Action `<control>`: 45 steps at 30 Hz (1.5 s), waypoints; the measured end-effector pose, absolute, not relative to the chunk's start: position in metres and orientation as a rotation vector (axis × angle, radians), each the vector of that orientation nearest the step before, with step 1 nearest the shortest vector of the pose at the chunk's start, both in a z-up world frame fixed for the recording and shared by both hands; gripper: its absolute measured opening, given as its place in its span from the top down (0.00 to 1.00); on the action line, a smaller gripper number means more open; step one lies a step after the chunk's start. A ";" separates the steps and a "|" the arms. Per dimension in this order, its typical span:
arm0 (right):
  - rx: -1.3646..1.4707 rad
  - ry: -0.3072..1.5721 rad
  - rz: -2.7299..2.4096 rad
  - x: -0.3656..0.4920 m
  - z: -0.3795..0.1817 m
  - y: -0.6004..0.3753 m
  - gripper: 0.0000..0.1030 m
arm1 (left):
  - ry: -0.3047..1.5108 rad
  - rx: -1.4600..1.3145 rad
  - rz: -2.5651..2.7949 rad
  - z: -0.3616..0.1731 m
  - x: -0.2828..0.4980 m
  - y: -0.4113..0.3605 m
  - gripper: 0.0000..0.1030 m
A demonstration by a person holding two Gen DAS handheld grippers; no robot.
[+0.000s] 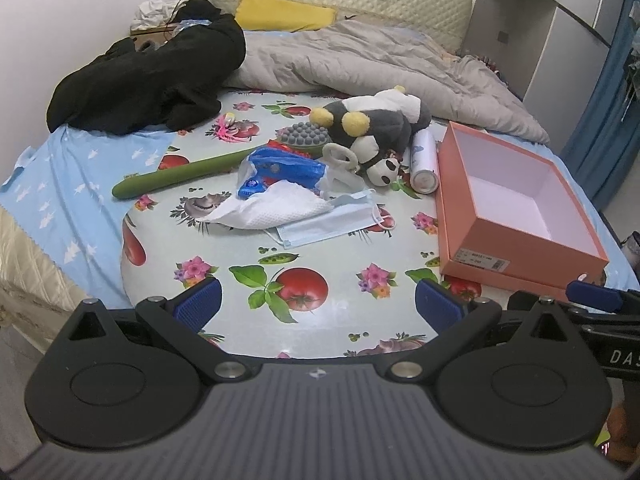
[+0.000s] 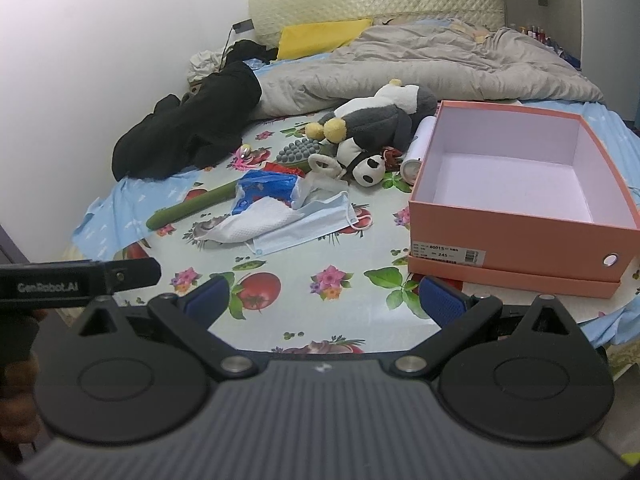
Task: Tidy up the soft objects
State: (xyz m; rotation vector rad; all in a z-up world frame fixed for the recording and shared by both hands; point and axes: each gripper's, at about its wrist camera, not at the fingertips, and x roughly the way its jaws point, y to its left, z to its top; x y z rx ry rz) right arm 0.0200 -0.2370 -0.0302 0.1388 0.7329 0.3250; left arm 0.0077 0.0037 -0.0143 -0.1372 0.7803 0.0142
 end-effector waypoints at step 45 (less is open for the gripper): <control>0.160 0.763 0.333 0.046 -0.056 -0.242 0.00 | 0.850 -0.179 0.003 -0.047 0.050 0.017 0.00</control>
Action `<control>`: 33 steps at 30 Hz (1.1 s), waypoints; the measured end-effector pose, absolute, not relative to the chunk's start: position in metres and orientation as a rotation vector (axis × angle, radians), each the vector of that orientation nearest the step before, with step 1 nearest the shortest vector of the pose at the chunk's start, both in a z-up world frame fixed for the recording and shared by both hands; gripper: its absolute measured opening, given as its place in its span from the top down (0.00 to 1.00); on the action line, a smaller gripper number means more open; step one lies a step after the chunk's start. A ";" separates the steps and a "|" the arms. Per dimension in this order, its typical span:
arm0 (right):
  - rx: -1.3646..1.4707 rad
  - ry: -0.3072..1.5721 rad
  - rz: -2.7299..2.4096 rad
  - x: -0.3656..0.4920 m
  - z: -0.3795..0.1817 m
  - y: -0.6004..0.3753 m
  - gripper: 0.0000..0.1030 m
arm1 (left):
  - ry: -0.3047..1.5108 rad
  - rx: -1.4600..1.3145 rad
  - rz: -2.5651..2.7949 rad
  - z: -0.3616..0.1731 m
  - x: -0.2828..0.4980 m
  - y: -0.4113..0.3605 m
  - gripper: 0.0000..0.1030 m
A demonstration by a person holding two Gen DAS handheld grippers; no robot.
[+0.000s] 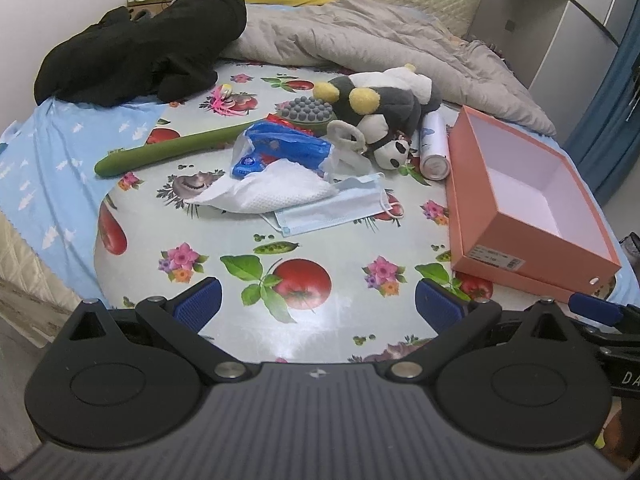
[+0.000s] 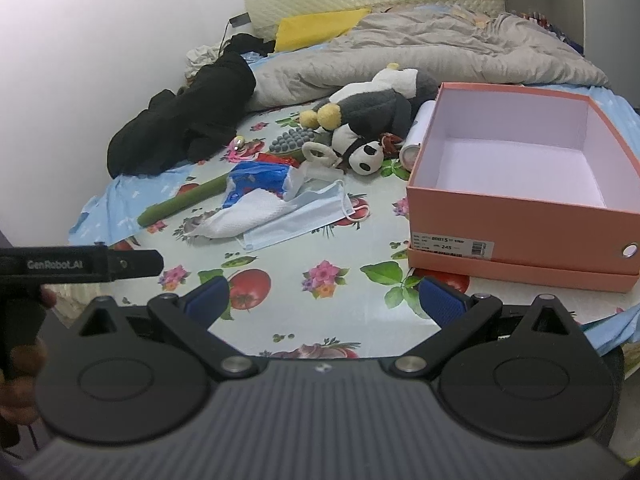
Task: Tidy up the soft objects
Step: 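Move both tools toward the white wipe and blue face mask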
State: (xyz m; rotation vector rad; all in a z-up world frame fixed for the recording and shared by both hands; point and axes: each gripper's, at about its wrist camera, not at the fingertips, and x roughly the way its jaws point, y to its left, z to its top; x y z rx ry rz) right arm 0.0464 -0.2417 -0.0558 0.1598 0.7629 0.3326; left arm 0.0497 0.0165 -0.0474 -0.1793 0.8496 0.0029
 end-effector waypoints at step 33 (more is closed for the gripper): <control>0.078 0.854 0.455 0.169 -0.123 -0.179 0.00 | 0.919 -0.192 0.107 -0.125 0.191 0.078 0.00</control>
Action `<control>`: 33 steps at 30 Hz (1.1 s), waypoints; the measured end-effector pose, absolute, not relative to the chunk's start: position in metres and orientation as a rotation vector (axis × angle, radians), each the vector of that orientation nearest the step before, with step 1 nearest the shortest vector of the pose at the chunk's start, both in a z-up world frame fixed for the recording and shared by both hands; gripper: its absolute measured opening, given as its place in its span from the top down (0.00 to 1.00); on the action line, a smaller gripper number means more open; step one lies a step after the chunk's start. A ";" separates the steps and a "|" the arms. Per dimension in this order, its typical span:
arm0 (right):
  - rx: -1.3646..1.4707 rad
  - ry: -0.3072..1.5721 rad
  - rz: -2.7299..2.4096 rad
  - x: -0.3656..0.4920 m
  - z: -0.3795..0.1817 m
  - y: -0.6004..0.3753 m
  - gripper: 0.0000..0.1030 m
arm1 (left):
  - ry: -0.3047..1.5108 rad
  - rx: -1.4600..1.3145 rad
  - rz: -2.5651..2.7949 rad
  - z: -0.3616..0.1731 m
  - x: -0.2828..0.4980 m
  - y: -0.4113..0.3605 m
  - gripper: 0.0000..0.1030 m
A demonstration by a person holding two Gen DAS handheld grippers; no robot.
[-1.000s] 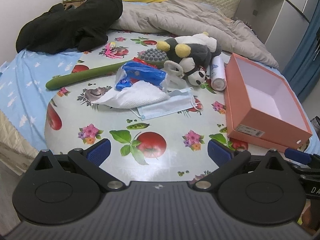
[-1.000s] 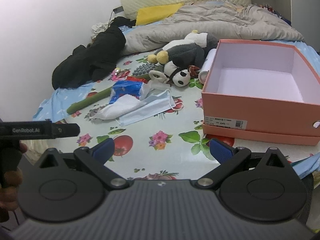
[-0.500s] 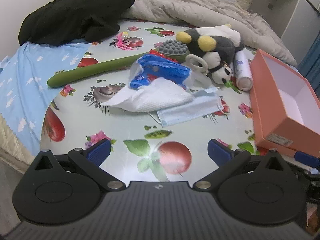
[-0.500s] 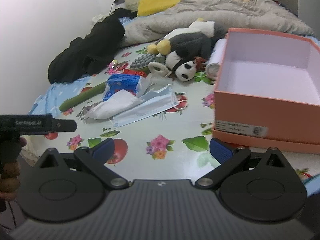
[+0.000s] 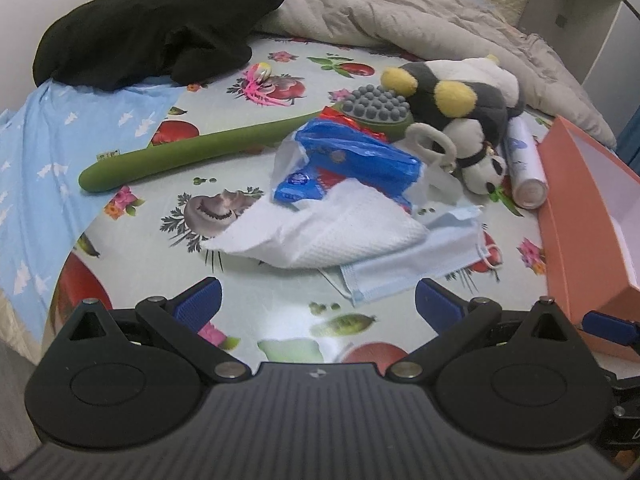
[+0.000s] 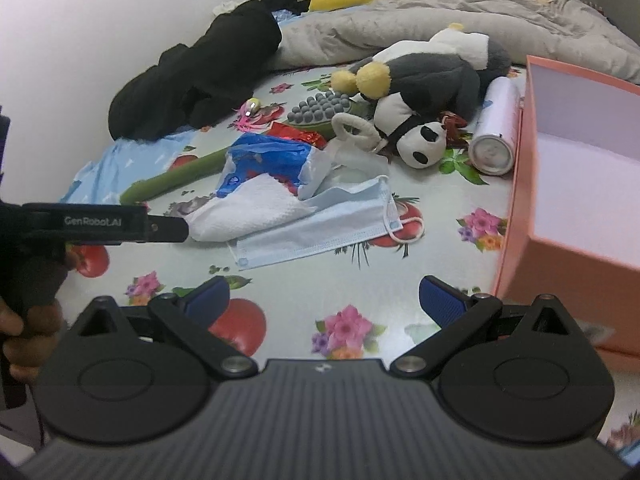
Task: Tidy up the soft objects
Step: 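Move both tools toward the white wipe and blue face mask, then close left gripper on the white wipe while right gripper pinches the blue mask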
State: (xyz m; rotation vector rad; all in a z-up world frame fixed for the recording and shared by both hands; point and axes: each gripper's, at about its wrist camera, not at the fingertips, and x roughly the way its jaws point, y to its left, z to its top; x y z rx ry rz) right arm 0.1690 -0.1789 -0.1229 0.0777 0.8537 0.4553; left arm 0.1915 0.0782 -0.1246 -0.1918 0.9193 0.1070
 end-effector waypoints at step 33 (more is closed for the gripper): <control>-0.173 0.826 0.509 0.273 -0.213 -0.103 0.00 | 0.917 -0.257 0.020 -0.205 0.274 0.115 0.13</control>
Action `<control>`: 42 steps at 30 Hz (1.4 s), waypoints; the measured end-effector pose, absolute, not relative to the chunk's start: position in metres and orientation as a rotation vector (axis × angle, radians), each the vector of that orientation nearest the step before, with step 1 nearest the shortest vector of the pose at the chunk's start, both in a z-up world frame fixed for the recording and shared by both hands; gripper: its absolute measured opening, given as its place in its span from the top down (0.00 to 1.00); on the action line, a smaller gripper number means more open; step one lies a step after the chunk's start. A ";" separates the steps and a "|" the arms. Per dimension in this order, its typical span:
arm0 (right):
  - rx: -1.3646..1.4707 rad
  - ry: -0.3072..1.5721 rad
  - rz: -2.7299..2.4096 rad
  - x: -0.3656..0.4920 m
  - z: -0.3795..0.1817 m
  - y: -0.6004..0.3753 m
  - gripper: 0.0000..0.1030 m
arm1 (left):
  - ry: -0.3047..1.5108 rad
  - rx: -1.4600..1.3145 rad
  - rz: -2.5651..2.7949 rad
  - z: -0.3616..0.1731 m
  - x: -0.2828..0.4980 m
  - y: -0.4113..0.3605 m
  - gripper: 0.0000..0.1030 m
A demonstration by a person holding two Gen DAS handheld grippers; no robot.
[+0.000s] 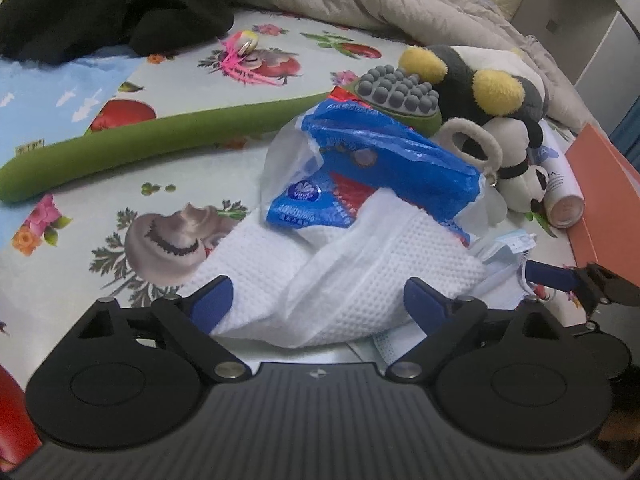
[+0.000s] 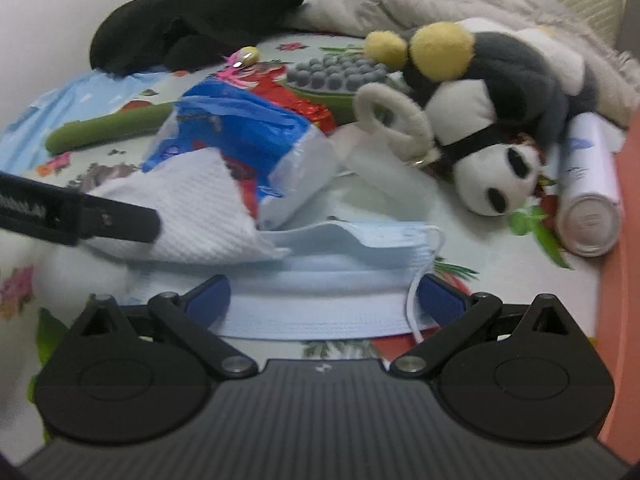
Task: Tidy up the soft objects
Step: 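Close left gripper on the white wipe while right gripper pinches the blue mask, then lift the wipe with left gripper while right gripper regrasps the blue mask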
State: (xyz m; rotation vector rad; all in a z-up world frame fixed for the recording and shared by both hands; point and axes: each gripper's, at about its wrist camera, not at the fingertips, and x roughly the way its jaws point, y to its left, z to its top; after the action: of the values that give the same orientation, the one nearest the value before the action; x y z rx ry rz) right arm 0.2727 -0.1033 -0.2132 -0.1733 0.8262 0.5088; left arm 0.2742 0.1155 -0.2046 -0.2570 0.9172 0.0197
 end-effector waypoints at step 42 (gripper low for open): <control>-0.023 0.817 0.426 0.223 -0.162 -0.137 0.28 | 0.793 -0.552 -0.043 -0.164 0.173 0.112 0.86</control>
State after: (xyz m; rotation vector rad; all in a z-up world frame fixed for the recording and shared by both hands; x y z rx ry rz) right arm 0.2227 -0.1367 -0.1619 -0.0232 0.8173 0.4260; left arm 0.1727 0.1125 -0.1643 -0.5518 0.7928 -0.0429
